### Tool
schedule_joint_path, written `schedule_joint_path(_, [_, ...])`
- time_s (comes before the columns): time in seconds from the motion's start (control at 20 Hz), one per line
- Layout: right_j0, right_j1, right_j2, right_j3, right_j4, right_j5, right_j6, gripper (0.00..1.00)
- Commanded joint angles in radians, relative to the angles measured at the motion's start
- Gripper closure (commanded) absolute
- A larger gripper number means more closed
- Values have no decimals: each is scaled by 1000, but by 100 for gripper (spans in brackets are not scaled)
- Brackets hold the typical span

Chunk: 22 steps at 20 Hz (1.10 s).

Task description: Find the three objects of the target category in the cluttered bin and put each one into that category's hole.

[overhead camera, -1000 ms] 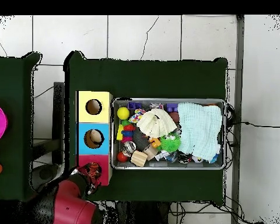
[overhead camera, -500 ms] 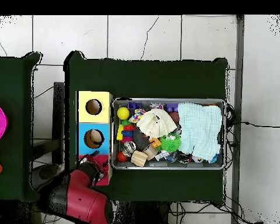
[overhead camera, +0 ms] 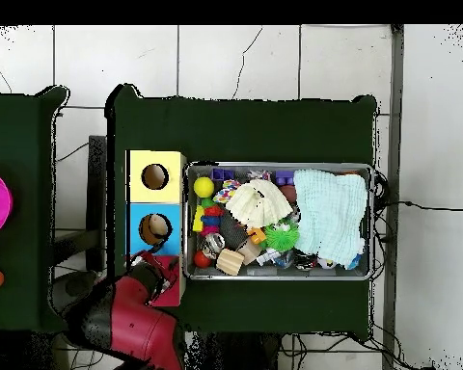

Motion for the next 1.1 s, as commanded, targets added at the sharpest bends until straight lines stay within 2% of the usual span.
schedule_joint_path(0.05, [-4,-72,74,67,-54,135,122,0])
schedule_joint_path(0.2, [8,-111,43,67,-69,190,113,0])
schedule_joint_path(0.45, [20,-140,29,78,-85,211,127,0])
schedule_joint_path(0.75, [-1,-108,83,116,-82,95,157,0])
schedule_joint_path(1.1, [-58,-164,145,210,-124,10,145,0])
